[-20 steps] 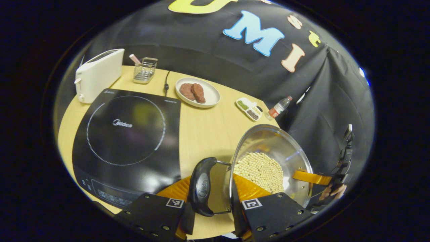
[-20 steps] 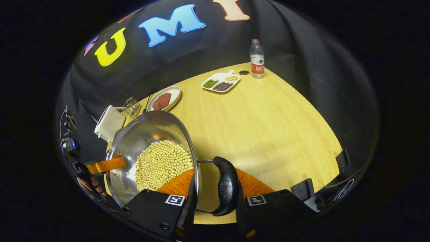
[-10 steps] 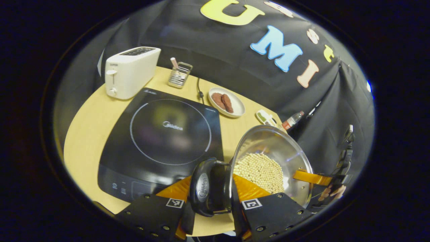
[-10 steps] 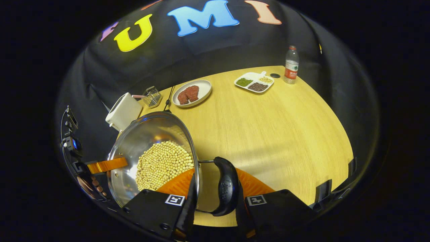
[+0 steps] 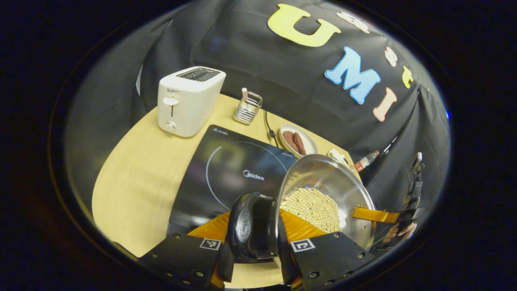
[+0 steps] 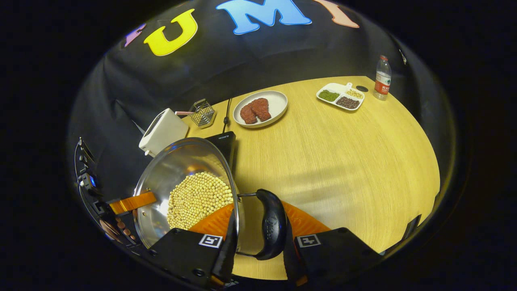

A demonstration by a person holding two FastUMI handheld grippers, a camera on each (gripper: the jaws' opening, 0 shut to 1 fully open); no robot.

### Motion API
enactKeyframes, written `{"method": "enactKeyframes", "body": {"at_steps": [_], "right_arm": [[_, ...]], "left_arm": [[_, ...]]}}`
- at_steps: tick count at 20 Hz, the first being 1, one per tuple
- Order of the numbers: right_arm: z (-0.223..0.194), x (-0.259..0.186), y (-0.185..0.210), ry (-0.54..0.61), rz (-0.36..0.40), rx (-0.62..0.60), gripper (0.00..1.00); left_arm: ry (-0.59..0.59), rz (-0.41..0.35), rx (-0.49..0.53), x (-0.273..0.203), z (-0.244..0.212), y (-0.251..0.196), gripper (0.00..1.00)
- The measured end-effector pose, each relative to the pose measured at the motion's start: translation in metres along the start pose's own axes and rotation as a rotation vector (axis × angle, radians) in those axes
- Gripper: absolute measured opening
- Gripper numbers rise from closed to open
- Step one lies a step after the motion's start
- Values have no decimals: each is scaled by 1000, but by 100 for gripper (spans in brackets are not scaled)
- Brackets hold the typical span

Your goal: First push the handle of the pot to place it horizontally, then grasp the pot with both hands and set it on the induction cooktop.

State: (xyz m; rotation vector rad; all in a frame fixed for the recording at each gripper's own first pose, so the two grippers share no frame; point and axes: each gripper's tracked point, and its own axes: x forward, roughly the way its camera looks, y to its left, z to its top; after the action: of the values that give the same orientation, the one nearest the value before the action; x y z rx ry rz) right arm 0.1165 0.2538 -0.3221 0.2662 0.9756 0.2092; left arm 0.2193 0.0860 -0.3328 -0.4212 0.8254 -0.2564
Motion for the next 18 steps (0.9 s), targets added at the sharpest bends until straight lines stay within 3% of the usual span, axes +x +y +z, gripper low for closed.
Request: {"method": "enactKeyframes", "body": {"at_steps": [3,4,5,8,9,10,11,13,15,16,18], "right_arm": [[4,15,15,6,7,14,50],[5,21,20,10,8,21,100],[7,28,24,8,9,25,49],[16,44,36,-3,10,6,52],[21,51,41,-8,16,8,48],[25,58,46,-12,23,9,50],[29,65,51,-16,31,12,52],[32,81,60,-14,40,16,52],[37,92,66,-22,42,9,48],[40,97,69,-29,44,13,53],[48,106,73,-40,47,15,48]], "left_arm": [[-3,7,-2,4,13,20,43],[-6,10,0,6,17,26,47],[-8,13,0,10,22,32,43],[-12,21,4,21,34,50,43],[-17,23,-1,26,39,57,51],[-23,24,-8,30,46,63,47],[-26,27,-9,34,51,69,51],[-33,34,2,42,59,82,43],[-39,38,20,51,68,92,47],[-47,35,24,54,73,96,47],[-53,31,23,62,81,101,43]]}}
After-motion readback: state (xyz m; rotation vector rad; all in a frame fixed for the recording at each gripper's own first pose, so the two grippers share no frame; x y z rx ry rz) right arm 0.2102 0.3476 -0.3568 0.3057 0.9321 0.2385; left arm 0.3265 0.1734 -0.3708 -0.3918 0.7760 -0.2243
